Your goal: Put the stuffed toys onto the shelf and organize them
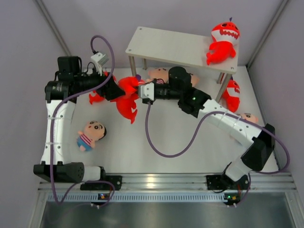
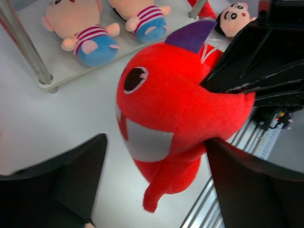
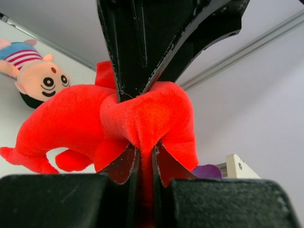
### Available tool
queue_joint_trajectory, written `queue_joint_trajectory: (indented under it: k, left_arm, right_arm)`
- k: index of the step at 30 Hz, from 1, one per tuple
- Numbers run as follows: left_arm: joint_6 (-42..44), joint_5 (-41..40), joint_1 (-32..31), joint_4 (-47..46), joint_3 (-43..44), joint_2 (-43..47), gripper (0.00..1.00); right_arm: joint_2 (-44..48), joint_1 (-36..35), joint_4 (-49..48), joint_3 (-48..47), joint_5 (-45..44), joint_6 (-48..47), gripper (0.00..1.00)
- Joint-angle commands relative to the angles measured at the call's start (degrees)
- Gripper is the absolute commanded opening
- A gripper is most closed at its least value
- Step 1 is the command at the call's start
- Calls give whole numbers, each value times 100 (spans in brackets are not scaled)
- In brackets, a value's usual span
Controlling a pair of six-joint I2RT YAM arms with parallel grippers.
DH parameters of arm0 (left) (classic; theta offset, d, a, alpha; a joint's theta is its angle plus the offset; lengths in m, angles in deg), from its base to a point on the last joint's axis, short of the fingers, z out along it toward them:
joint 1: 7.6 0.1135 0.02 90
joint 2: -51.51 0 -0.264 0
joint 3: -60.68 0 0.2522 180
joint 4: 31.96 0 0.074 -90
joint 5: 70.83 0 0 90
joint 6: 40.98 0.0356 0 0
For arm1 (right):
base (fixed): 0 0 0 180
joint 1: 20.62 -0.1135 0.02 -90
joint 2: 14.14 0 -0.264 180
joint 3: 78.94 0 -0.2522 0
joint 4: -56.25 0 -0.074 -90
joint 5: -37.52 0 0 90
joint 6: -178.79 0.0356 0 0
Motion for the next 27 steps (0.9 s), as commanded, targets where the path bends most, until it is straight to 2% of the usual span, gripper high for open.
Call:
queue_joint_trajectory:
  k: [1,2,4,6,7,8,9,10,11,12,13,14,15,17,18,21,25,27]
  left_arm:
    - [-176,922,-112,-77,40,-81,69]
    - [-229,905,-112,-77,50,-125,53]
    - [-413,834,-112,-77,58,-204,13]
    - [-667,651,-112,-77,50,-327,5]
    - [-799,389,-112,-77,50,-354,0]
    - [-974,169,-112,-68,58,-406,0]
    - [-1307,-60,-112,-77,93,-494,0]
    - [-1623,-697,-94,-86,120,-521,0]
    - [-1844,-1078,-103,-164,94,-547,0]
    - [-2264,-1543,-103,-261,41,-486,0]
    - [-2451,-2339,-77,-384,-81,-434,0]
    - [-2627,-2748,-68,-594,-126,-381,0]
    - [-2916,-3030,-59,-709,-161,-285,0]
    - [-3242,-3723,-41,-911,-231,-179,0]
    - [-3505,-3832,-41,-1043,-232,-91,0]
    - [-3884,-4008,-41,-1070,-135,-47,0]
    - [-4157,-4035,-33,-1070,-310,15,0]
    - [-4219,-4009,-33,-1070,-354,-11,0]
  right_arm:
    - [-274,-201,-498,-547,464,-123,0]
    - [-344,-201,-516,-600,517,-87,0]
    - [-380,-210,-805,-592,552,-8,0]
    - [-450,-210,-1155,-574,430,97,1]
    - [-520,-218,-1366,-540,282,254,8]
    - [-555,-210,-1708,-487,28,491,42]
    - [-573,-210,-2051,-313,-784,989,59]
    - [-556,-253,-2759,-189,-1358,1264,76]
    - [-530,-297,-3036,-66,-1946,1510,96]
    - [-486,-341,-3230,214,-3110,1782,99]
    - [-372,-533,-3502,382,-3661,1768,100]
    - [-336,-692,-3687,584,-4110,1654,100]
    - [-319,-876,-4002,1029,-4985,1401,99]
    - [-476,-1552,-4495,1288,-5711,1189,99]
    - [-590,-1755,-4532,1297,-6384,1170,99]
    - [-1073,-2248,-4313,1088,-7092,1344,99]
    - [-1294,-2486,-4216,1060,-7138,1696,99]
    - [-1390,-2486,-3867,851,-7242,1933,99]
